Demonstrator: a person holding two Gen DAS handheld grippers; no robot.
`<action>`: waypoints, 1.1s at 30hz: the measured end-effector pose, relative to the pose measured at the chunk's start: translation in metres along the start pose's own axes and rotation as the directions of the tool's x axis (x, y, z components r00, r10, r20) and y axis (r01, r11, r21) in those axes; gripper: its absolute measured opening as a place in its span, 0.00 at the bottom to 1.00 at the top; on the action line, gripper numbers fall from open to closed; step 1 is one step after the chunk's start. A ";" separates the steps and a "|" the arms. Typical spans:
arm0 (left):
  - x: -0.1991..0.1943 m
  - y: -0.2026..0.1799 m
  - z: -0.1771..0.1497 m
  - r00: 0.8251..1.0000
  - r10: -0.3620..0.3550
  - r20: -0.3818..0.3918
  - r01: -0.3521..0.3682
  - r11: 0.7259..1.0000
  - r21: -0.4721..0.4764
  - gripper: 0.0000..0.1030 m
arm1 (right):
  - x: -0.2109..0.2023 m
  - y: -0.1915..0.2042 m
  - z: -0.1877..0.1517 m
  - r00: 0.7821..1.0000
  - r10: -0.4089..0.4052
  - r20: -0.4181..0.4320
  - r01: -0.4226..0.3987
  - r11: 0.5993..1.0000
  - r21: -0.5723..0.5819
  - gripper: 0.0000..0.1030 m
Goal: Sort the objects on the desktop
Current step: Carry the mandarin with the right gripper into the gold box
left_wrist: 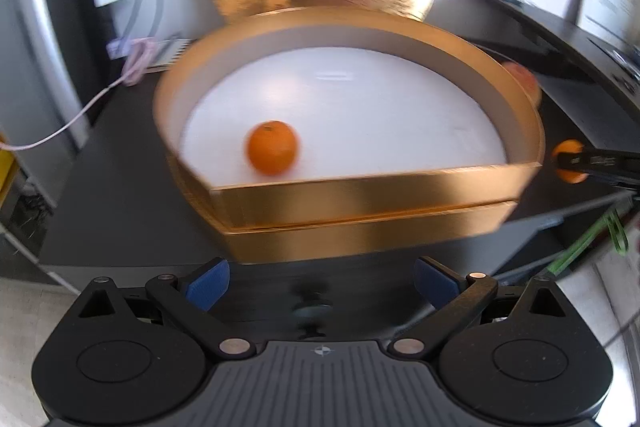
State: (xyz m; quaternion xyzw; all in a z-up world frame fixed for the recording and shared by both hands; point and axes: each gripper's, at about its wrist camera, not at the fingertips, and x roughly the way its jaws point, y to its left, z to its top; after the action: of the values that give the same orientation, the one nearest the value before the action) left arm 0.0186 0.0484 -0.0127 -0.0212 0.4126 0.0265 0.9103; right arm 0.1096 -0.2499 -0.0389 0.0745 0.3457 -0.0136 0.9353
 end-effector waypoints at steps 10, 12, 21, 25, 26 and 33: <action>-0.014 0.042 -0.003 0.997 0.063 0.043 -0.058 0.993 -0.106 0.98 | -0.058 0.092 0.024 0.964 0.235 0.124 -0.210 0.960 -0.186 0.47; -0.015 0.047 -0.006 0.997 0.071 0.036 -0.067 0.991 -0.113 0.98 | -0.052 0.112 0.021 0.960 0.268 0.077 -0.245 0.944 -0.222 0.47; -0.018 0.063 -0.015 0.995 0.092 0.025 -0.088 0.986 -0.139 0.98 | -0.003 0.185 0.007 0.946 0.297 -0.134 -0.325 0.886 -0.331 0.47; -0.016 0.068 -0.017 0.995 0.098 0.019 -0.094 0.984 -0.152 0.98 | 0.009 0.195 0.006 0.943 0.281 -0.178 -0.326 0.885 -0.331 0.47; -0.016 0.069 -0.017 0.995 0.098 0.018 -0.094 0.984 -0.154 0.98 | 0.011 0.197 0.006 0.941 0.280 -0.191 -0.331 0.884 -0.332 0.47; -0.016 0.072 -0.019 0.995 0.096 0.015 -0.092 0.984 -0.151 0.98 | 0.034 0.208 0.000 0.931 0.245 -0.269 -0.324 0.896 -0.304 0.48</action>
State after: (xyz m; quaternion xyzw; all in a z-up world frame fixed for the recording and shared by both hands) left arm -0.0110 0.1185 -0.0146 -0.0699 0.3999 0.1008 0.9083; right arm 0.1515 -0.0436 -0.0338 -0.0383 0.4311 0.1931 0.8806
